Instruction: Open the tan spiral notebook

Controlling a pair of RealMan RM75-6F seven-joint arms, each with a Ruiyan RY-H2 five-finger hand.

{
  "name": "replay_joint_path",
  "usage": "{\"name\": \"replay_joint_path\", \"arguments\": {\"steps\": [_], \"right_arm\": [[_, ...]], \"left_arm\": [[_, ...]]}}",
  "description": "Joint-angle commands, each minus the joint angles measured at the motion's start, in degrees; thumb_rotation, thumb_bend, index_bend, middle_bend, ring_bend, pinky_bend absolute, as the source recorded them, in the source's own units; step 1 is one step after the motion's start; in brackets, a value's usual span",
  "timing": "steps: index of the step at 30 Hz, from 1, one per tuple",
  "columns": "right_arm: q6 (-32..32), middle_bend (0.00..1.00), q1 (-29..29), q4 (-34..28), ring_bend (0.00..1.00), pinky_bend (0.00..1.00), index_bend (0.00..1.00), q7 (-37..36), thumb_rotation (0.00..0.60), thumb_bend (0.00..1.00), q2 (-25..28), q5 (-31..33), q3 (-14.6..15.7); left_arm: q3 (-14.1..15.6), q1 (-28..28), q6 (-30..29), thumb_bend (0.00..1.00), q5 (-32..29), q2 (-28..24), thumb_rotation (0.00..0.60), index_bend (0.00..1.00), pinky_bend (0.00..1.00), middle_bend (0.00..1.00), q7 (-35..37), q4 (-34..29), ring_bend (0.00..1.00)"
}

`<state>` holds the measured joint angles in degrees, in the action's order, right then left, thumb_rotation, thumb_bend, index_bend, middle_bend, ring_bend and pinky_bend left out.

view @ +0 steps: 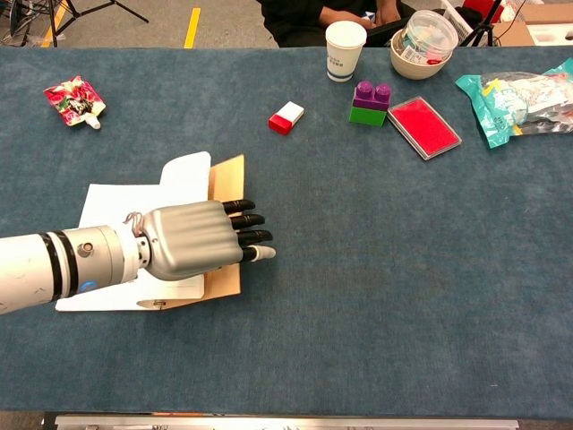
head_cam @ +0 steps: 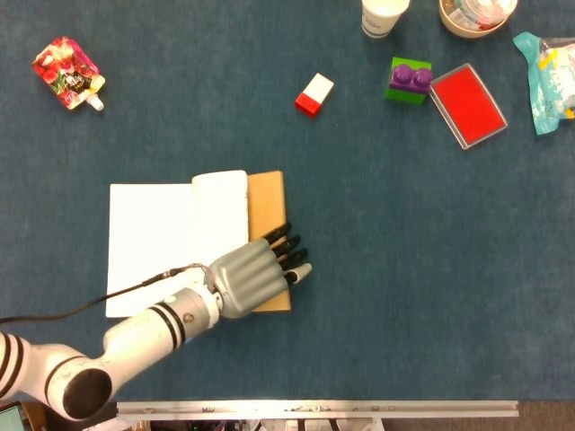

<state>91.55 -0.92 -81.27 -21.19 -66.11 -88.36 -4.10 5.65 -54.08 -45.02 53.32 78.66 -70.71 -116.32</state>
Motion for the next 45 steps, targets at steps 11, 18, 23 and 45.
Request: {"name": "replay_joint_path", "arguments": {"steps": [11,18,23,45], "right_arm": [[0.6,0.37,0.5,0.9,0.23,0.29,0.36,-1.4,0.600,0.39,0.0,0.3,-0.4],[0.1,0.37,0.1,0.8,0.23,0.29,0.36,-1.4,0.600,0.39,-0.1,0.0,-0.3],[-0.2,0.37,-0.2,0.6,0.23,0.29,0.36,-1.2,0.600,0.40,0.1,-0.2,-0.4],[-5.4,0.37,-2.5,-6.7,0.23,0.29,0.36,6.1,0.600,0.39,4.2,-0.4,0.5]], "left_arm": [[-0.5,-5.5,-5.2,0.67,-5.8,1.0,0.600,0.02,0.00,0.05,4.2,-4.6,0.00],[0.4,-4.3,-7.1,0.67,-2.2,-4.4,0.600,0.02,0.00,0.05,11.0,-5.9,0.00],[2.1,0.0,-9.1,0.66,4.9,-10.7,0.600,0.02,0.00,0.05,19.9,-5.7,0.00],[3.1,31.5,-37.1,0.59,20.2,-15.9,0.600,0.02,0.00,0.05,60.8,13.0,0.00]]}}
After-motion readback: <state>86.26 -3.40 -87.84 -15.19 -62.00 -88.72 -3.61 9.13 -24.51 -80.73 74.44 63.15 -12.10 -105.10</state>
